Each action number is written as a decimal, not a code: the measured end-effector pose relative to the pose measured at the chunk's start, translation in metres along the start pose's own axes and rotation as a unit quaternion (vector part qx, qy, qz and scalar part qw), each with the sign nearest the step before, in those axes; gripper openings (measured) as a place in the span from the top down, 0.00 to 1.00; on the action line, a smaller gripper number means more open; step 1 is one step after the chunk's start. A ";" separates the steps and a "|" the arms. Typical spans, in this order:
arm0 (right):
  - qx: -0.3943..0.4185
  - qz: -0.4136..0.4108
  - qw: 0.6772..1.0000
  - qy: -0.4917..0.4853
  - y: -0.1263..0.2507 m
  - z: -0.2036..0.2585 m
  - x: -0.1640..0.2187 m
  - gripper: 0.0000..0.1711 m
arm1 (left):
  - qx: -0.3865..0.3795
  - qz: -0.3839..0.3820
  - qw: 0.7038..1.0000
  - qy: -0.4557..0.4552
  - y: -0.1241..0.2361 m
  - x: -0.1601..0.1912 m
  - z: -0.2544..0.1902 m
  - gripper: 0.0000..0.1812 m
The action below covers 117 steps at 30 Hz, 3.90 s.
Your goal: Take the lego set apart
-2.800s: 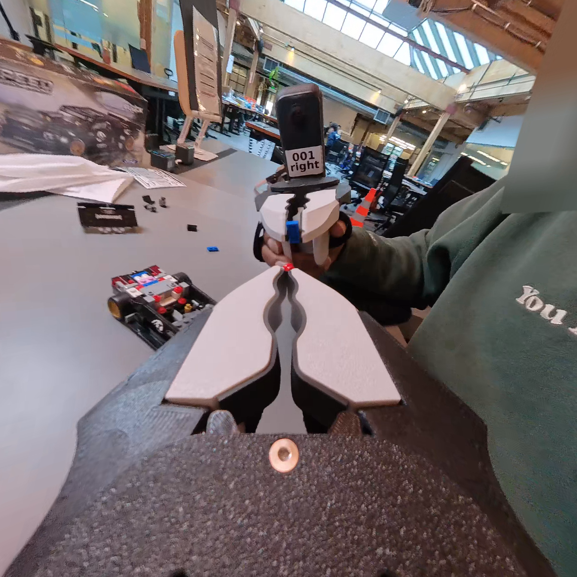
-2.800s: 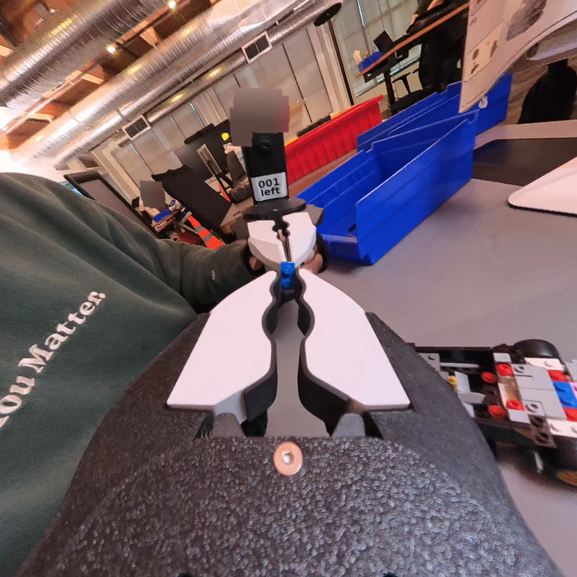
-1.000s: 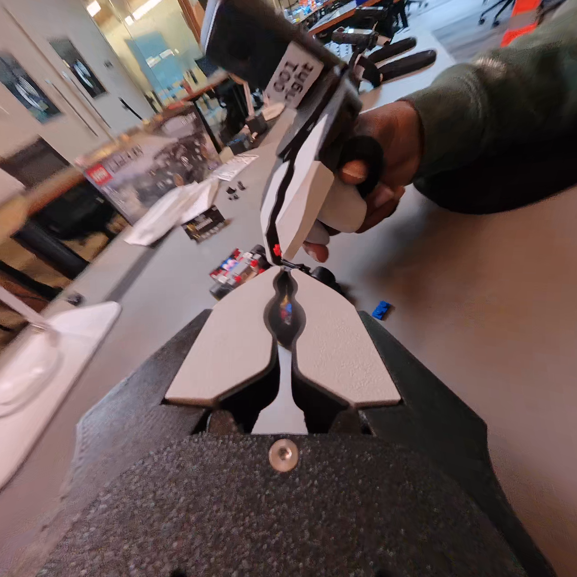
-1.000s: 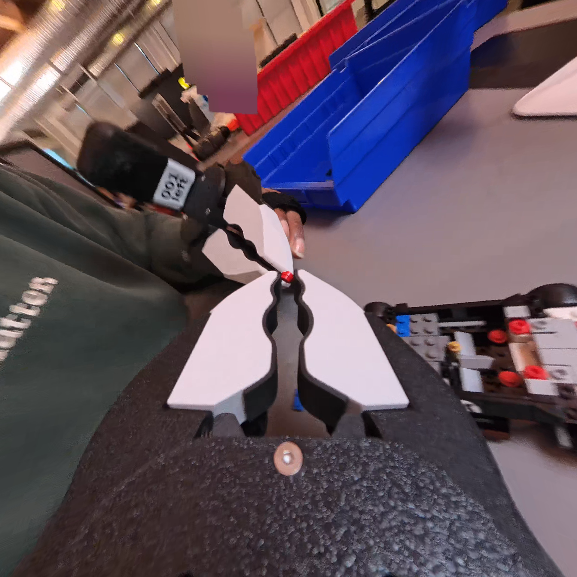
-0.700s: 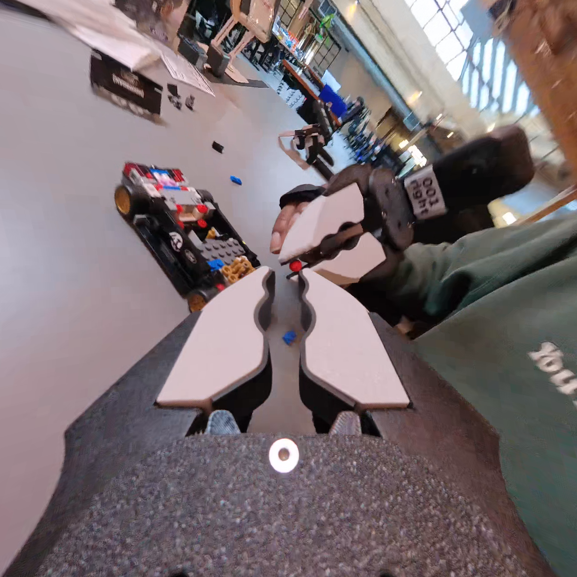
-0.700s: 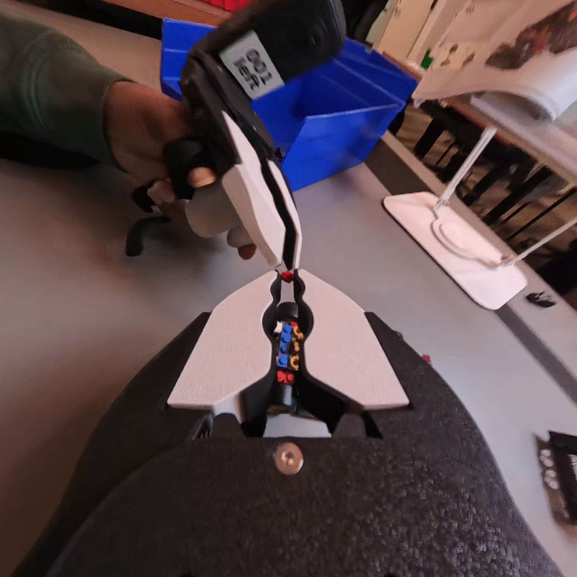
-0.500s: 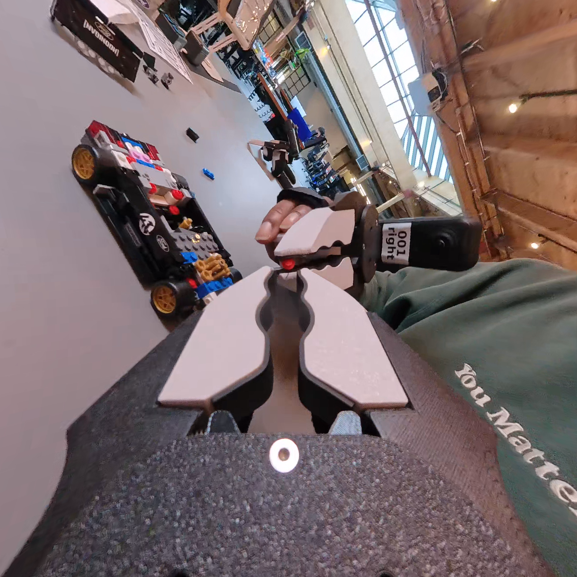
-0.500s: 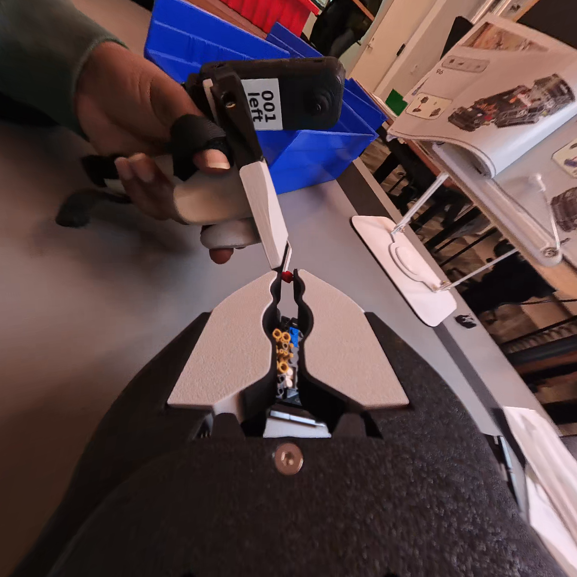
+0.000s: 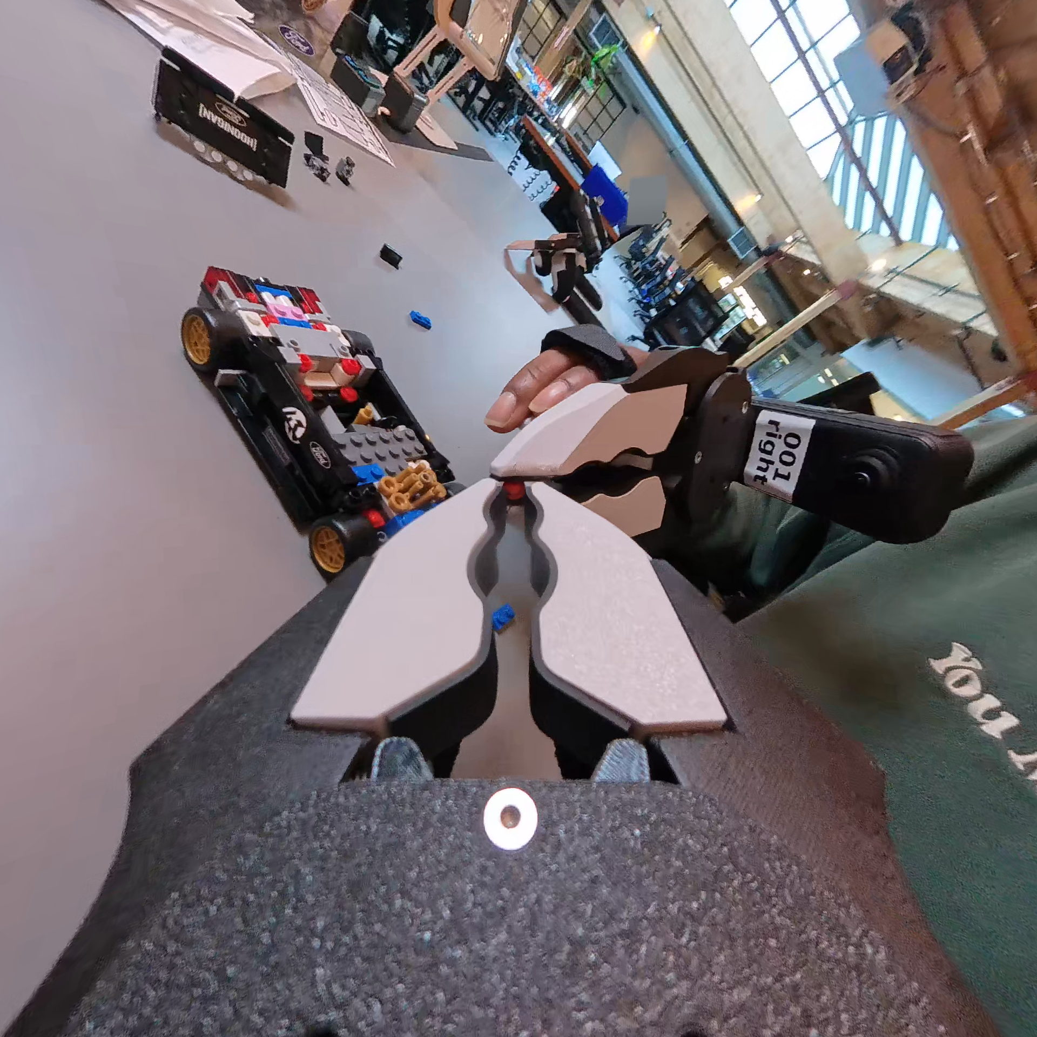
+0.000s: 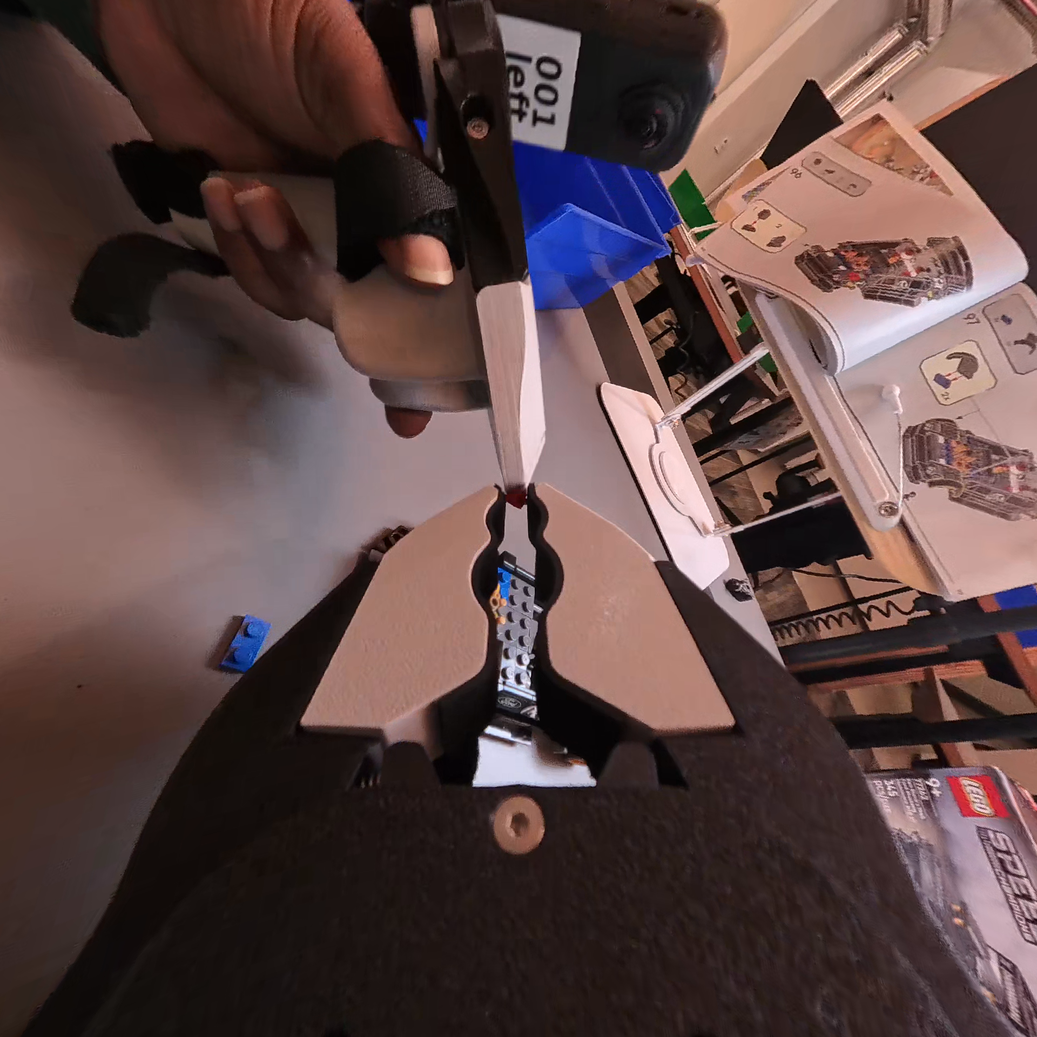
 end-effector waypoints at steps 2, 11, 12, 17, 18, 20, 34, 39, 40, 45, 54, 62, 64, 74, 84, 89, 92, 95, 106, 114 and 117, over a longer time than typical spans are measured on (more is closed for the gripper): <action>0.003 -0.002 1.000 0.007 0.001 0.001 0.000 0.96 | -0.003 0.000 1.000 0.000 -0.001 0.000 -0.001 0.97; 0.002 -0.005 1.000 0.023 0.001 0.006 0.001 0.96 | -0.001 0.007 1.000 0.021 -0.002 0.005 0.001 0.97; 0.001 -0.004 1.000 0.021 0.001 0.006 0.001 0.96 | -0.006 0.008 1.000 0.016 -0.002 0.004 0.001 0.97; -0.032 0.022 0.999 -0.034 -0.002 0.003 0.007 0.89 | -0.052 0.037 0.997 -0.033 -0.002 0.003 0.003 0.97; -0.042 0.033 0.997 -0.051 -0.003 0.000 0.011 0.86 | -0.071 0.049 0.995 -0.049 -0.002 0.003 0.005 0.97; -0.055 0.051 0.994 -0.084 -0.002 -0.007 0.019 0.84 | -0.117 0.090 0.984 -0.094 -0.003 0.002 0.011 0.97; -0.076 0.100 0.977 -0.172 0.003 -0.034 0.047 0.83 | -0.199 0.272 0.908 -0.250 -0.029 -0.007 0.017 0.97; -0.075 0.099 0.976 -0.181 0.003 -0.035 0.047 0.83 | -0.196 0.285 0.903 -0.254 -0.030 -0.010 0.017 0.96; -0.074 0.100 0.975 -0.183 0.004 -0.035 0.048 0.83 | -0.197 0.284 0.903 -0.257 -0.030 -0.011 0.017 0.96; -0.073 0.101 0.974 -0.189 0.003 -0.036 0.048 0.83 | -0.185 0.289 0.903 -0.257 -0.029 -0.010 0.018 0.95; -0.075 0.103 0.973 -0.191 0.003 -0.036 0.049 0.83 | -0.180 0.291 0.904 -0.258 -0.027 -0.010 0.019 0.93; -0.085 0.125 0.960 -0.235 0.002 -0.039 0.055 0.83 | -0.168 0.287 0.900 -0.283 -0.026 -0.012 0.014 0.97; -0.124 0.123 0.940 -0.292 0.003 -0.041 0.058 0.82 | -0.168 0.283 0.906 -0.267 -0.029 -0.014 0.015 0.99; -0.209 0.141 0.921 -0.298 0.001 -0.026 0.061 0.57 | -0.180 0.317 0.901 -0.233 -0.035 -0.016 0.020 1.00; -0.206 0.141 0.918 -0.309 0.000 -0.026 0.062 0.56 | -0.164 0.378 0.891 -0.192 -0.040 -0.028 0.024 1.00; -0.207 0.140 0.917 -0.311 0.001 -0.025 0.062 0.57 | -0.146 0.395 0.891 -0.171 -0.040 -0.030 0.026 1.00; -0.207 0.140 0.916 -0.313 0.001 -0.025 0.062 0.57 | -0.143 0.419 0.882 -0.161 -0.042 -0.033 0.026 1.00; -0.208 0.139 0.916 -0.314 0.001 -0.024 0.062 0.57 | -0.139 0.446 0.872 -0.148 -0.045 -0.035 0.026 1.00; -0.213 0.127 0.913 -0.324 0.003 -0.028 0.060 0.57 | -0.110 0.331 0.923 -0.159 -0.028 -0.060 0.012 1.00; -0.198 0.115 0.926 -0.300 0.002 -0.027 0.054 0.57 | -0.154 0.269 0.945 -0.105 -0.006 -0.014 0.028 0.84; -0.198 0.120 0.929 -0.289 0.000 -0.023 0.053 0.57 | -0.155 0.241 0.953 -0.104 -0.010 -0.008 0.033 0.84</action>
Point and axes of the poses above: each gripper's, where its closed fingertips meet, y back along the fingers, x out of its underside, z = x × y across the jaws, the point moved 9 cm from there along y, back along the fingers, and after that the axes turned 12 degrees about x, right-handed, at the moved point
